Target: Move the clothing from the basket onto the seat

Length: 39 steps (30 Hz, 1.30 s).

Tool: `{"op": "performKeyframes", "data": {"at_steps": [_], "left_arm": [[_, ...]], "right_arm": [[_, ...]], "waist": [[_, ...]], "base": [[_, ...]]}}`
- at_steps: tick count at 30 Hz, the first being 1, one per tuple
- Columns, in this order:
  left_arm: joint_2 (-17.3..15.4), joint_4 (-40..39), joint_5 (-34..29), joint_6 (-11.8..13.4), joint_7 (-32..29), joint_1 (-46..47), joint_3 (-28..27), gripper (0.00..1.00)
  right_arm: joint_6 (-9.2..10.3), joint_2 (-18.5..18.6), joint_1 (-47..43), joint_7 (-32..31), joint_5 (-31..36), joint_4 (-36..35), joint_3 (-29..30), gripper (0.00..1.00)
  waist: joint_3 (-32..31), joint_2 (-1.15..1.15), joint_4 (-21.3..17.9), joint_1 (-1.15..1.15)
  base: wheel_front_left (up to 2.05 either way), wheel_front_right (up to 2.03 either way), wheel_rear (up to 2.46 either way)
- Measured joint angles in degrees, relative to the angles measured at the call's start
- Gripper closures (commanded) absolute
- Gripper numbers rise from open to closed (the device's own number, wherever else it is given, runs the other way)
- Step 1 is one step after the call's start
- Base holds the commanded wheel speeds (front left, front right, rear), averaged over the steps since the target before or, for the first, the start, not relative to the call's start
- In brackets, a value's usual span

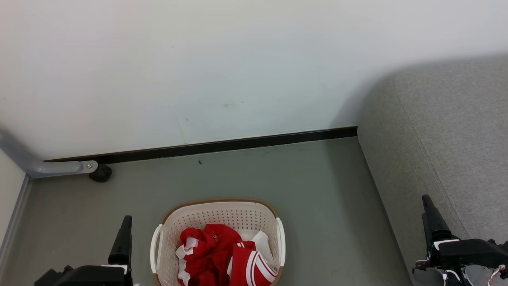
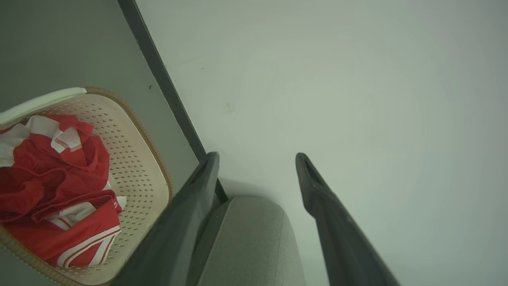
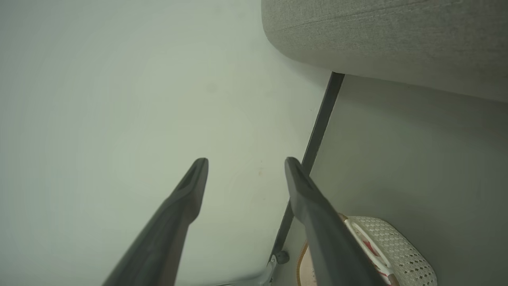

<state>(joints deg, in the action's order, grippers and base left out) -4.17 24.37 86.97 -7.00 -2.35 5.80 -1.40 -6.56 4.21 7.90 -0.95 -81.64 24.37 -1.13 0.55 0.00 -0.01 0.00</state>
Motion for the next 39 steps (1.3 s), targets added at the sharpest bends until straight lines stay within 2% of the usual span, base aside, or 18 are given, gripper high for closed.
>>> {"op": "performKeyframes", "data": {"at_steps": [7,8,17,26,34,39], "left_arm": [[-1.67,0.98,-4.00,0.00,1.96,0.68,2.47,0.00],[-2.60,1.31,-6.15,-0.04,2.77,1.42,3.98,0.00],[-5.15,3.52,-13.22,-0.05,5.76,2.73,8.43,0.00],[-7.91,6.91,-24.26,0.03,8.09,4.82,13.06,0.00],[-9.09,8.66,-32.43,2.04,9.59,5.77,15.17,0.00],[-9.58,9.50,-36.59,3.00,10.58,6.56,15.66,0.00]], "right_arm": [[0.00,1.22,1.82,1.64,4.27,1.08,-3.13,0.00],[0.00,2.07,2.78,2.26,7.37,2.00,-5.33,0.00],[0.11,4.43,5.42,4.43,17.46,5.31,-11.32,0.00],[2.11,6.55,8.52,6.47,27.89,9.40,-17.69,0.00],[4.12,7.36,11.40,8.17,34.50,12.47,-21.36,0.00],[4.70,7.93,13.11,9.20,37.93,14.17,-23.07,0.00]], "waist": [[0.01,0.00,0.06,0.00],[0.01,0.00,0.06,0.00],[0.01,0.00,0.01,0.00],[-0.12,0.00,-0.15,0.00],[-0.29,0.00,-0.32,0.00],[-0.42,0.00,-0.40,0.00]], "base": [[0.00,0.00,0.00],[0.00,0.00,0.00],[0.00,0.00,0.00],[0.00,0.00,0.00],[0.00,0.00,0.00],[0.00,0.00,0.00]]}}
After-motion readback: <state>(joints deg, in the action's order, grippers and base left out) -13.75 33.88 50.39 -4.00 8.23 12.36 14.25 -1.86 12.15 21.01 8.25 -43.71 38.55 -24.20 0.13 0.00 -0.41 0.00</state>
